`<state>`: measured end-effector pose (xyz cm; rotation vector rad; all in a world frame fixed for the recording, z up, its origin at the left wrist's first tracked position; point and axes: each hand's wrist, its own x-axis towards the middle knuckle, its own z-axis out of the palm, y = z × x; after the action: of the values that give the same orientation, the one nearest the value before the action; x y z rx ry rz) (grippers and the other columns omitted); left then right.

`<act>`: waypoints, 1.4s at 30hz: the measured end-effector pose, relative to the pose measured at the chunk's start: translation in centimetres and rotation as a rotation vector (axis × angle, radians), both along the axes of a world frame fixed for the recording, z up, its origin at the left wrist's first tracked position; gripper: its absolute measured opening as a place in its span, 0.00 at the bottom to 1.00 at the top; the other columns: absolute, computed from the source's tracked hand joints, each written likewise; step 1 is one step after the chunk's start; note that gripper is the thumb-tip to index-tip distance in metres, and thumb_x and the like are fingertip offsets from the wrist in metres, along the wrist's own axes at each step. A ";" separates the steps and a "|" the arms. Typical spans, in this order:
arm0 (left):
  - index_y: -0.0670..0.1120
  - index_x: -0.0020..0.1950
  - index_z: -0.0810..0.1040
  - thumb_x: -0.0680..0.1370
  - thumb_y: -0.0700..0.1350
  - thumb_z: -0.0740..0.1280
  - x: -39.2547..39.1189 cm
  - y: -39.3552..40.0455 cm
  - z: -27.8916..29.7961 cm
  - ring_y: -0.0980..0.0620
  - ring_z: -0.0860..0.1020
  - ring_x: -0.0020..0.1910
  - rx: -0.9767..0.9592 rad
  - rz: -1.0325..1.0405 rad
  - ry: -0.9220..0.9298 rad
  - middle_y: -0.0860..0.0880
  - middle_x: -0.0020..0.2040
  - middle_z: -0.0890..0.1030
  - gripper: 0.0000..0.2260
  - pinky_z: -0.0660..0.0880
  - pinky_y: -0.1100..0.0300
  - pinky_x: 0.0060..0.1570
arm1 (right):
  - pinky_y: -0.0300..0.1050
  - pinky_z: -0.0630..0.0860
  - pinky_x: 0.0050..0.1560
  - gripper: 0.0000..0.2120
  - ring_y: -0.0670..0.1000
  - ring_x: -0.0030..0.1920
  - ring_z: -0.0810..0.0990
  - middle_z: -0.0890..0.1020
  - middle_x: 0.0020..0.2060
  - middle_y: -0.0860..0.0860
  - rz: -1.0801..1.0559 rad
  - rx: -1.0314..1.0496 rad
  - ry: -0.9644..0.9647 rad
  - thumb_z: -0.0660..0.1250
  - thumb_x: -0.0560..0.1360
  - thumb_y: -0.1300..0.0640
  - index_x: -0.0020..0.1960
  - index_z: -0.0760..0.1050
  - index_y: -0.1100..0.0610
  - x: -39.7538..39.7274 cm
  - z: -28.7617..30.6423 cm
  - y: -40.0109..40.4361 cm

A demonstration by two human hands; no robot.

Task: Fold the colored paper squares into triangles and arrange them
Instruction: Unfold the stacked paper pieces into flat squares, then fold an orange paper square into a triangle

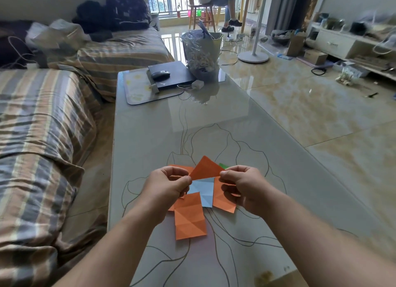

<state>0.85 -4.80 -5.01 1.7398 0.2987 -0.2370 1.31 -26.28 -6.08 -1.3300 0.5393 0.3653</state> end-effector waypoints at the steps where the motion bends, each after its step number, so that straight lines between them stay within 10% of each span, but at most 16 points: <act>1: 0.42 0.49 0.84 0.76 0.37 0.76 0.1 0.0 -0.1 0.50 0.82 0.36 0.028 0.012 -0.021 0.42 0.40 0.86 0.03 0.81 0.55 0.42 | 0.47 0.79 0.40 0.04 0.55 0.38 0.80 0.85 0.40 0.56 -0.017 0.015 0.019 0.74 0.76 0.65 0.47 0.79 0.59 0.1 -0.3 0.1; 15: 0.55 0.49 0.86 0.77 0.44 0.74 7.0 1.8 -1.9 0.51 0.85 0.43 0.290 -0.041 -0.167 0.54 0.41 0.87 0.05 0.83 0.48 0.50 | 0.46 0.80 0.35 0.10 0.54 0.33 0.82 0.84 0.38 0.57 0.110 -0.448 -0.185 0.75 0.71 0.67 0.45 0.77 0.55 8.0 0.5 1.9; 31: 0.59 0.59 0.84 0.78 0.55 0.71 7.4 5.8 -6.1 0.50 0.75 0.66 0.809 -0.263 -0.274 0.53 0.63 0.81 0.11 0.69 0.55 0.69 | 0.38 0.71 0.49 0.08 0.52 0.54 0.83 0.86 0.50 0.48 0.225 -0.961 -0.302 0.68 0.78 0.56 0.54 0.84 0.49 13.6 -3.9 3.2; 37: 0.67 0.65 0.79 0.78 0.64 0.67 6.2 6.1 -6.6 0.48 0.64 0.71 0.962 -0.413 -0.252 0.55 0.70 0.71 0.15 0.63 0.50 0.73 | 0.58 0.70 0.66 0.15 0.61 0.70 0.66 0.68 0.70 0.51 0.542 -1.476 -0.360 0.59 0.82 0.45 0.64 0.78 0.45 11.4 -4.1 3.1; 42: 0.66 0.66 0.79 0.78 0.62 0.68 5.4 6.2 -6.9 0.46 0.65 0.70 0.979 -0.415 -0.280 0.58 0.70 0.72 0.16 0.63 0.52 0.73 | 0.69 0.57 0.74 0.31 0.62 0.80 0.52 0.54 0.82 0.49 0.858 -1.454 -0.233 0.51 0.80 0.29 0.78 0.63 0.43 9.7 -4.1 4.1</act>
<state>6.27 1.42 -11.90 2.7677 -0.2094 -0.1429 11.04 -22.15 -10.17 -2.9776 -0.1124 0.5122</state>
